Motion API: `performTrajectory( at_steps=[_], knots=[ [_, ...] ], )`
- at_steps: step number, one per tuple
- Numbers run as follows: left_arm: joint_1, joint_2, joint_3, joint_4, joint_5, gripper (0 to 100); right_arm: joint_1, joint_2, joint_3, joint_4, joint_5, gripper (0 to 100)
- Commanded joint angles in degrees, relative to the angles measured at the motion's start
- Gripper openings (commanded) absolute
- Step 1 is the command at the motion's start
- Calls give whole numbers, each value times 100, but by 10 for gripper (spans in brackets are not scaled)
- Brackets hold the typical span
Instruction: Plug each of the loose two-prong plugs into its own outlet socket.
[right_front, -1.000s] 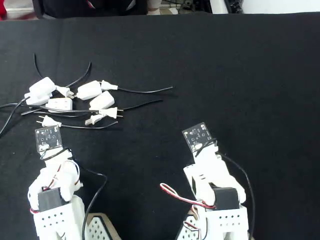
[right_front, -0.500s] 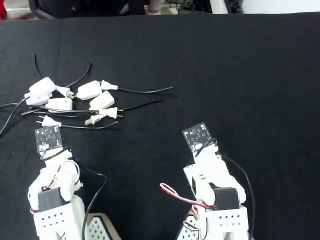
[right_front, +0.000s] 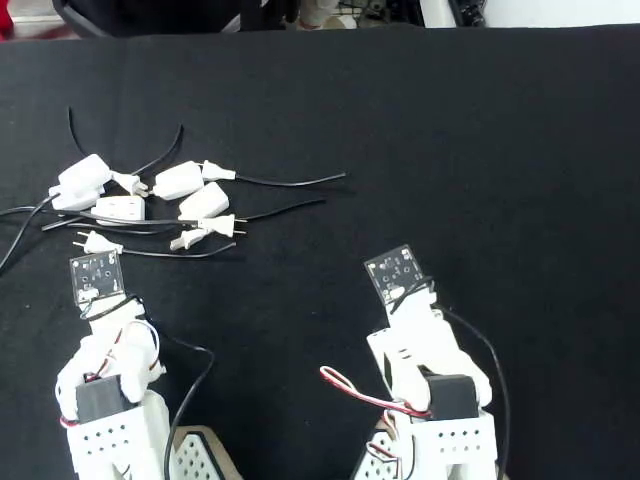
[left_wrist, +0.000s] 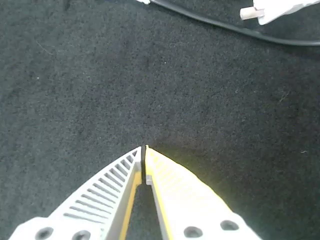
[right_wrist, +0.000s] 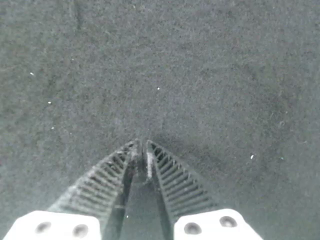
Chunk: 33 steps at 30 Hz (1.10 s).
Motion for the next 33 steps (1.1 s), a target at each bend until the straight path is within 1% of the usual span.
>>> performTrajectory(
  at_steps=[1, 7, 20, 23, 25, 28, 33],
  knots=[
    [22, -18, 92, 44, 53, 30, 53, -435, -13, 44, -44, 14],
    [145, -18, 92, 44, 18, 30, 53, -435, -13, 44, -44, 14],
    [1622, -18, 92, 44, 53, 30, 53, -435, -13, 44, -44, 14],
    [1842, -18, 92, 44, 53, 30, 53, -435, -13, 44, -44, 14],
    [1833, -18, 66, 62, 26, 30, 53, -435, -13, 44, -44, 14],
    [1631, -18, -31, 70, 18, 30, 53, -435, -13, 44, -44, 14],
    [1147, -18, -892, 352, -9, 30, 53, -435, -13, 44, -44, 14]
  ],
)
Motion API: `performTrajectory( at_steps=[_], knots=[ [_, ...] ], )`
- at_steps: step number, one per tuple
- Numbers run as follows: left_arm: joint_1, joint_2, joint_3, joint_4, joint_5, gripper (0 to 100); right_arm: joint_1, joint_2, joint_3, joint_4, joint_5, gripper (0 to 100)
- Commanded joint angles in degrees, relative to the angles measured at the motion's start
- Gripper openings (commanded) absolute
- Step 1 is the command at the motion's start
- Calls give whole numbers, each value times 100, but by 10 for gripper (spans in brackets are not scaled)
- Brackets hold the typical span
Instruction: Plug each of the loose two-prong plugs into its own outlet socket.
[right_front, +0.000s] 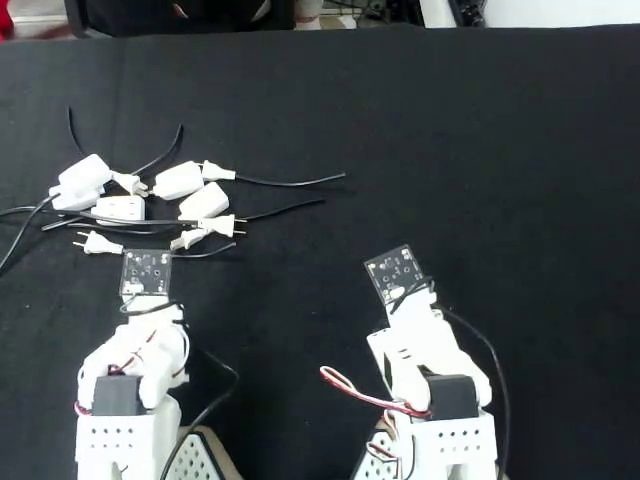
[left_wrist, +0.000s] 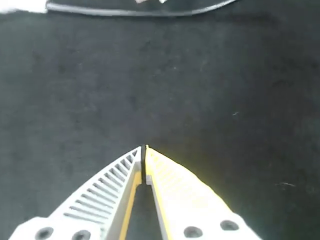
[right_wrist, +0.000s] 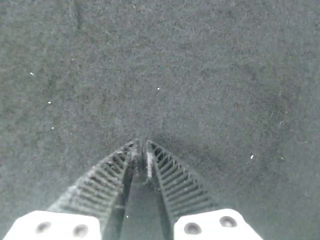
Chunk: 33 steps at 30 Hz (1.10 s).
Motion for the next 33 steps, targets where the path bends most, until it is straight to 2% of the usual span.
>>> performTrajectory(
  at_steps=[1, 6, 9, 15, 20, 24, 27, 29, 33],
  knots=[
    [-462, -18, -875, 88, -79, 30, 53, -435, -13, 44, -44, 14],
    [-1455, -18, -1560, -440, -1002, 30, 53, -435, -13, 44, -44, 14],
    [-1763, 26, -1974, -765, -765, 30, 53, -435, -13, 44, -44, 14],
    [-1771, 422, -2809, -809, -712, 91, 53, -435, -13, 44, -44, 14],
    [-1763, 2646, -4057, -1055, -712, 95, 53, -435, -13, 44, -44, 14],
    [-1420, 4905, -5560, -492, -747, 95, 53, -435, -13, 44, -44, 14],
    [-1024, 6048, -6378, -185, -765, 95, 53, -435, -13, 44, -44, 14],
    [-796, 6620, -6624, -193, -1002, 113, 53, -435, -13, 44, -44, 14],
    [-365, 7385, -6835, -246, -1644, 209, 44, -444, -13, 26, -44, 14]
  ],
)
